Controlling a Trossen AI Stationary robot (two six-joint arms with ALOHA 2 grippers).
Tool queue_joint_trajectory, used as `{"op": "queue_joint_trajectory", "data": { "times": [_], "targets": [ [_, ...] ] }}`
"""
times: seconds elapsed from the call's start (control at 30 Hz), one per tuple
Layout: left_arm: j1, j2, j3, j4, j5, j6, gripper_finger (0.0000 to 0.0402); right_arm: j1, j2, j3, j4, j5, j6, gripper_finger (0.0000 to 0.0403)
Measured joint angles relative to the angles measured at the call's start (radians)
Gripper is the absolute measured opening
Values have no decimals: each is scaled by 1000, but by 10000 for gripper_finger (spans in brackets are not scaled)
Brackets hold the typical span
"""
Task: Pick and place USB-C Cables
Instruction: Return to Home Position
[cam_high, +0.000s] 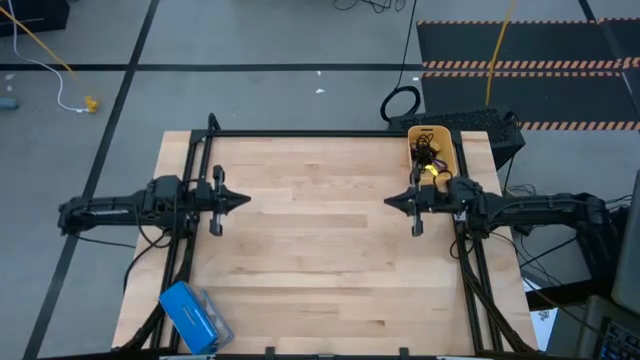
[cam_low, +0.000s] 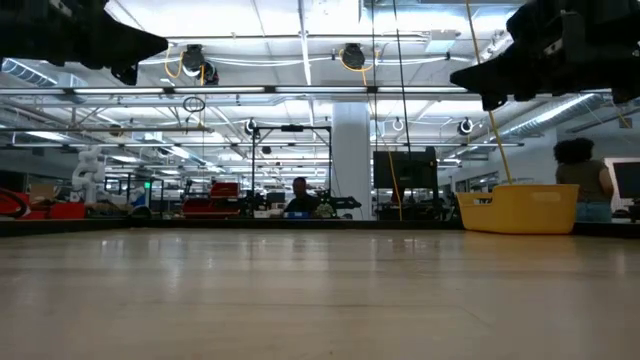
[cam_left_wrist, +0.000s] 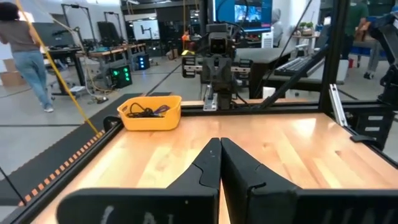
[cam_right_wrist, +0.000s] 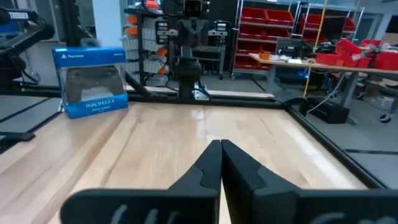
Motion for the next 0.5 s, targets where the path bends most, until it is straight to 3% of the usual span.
{"op": "queue_joint_trajectory", "data": {
  "times": [0.5],
  "targets": [
    [50,-111,-88,-45,-1,-28,10,0,0,-140,140,0,85,0]
  ]
}}
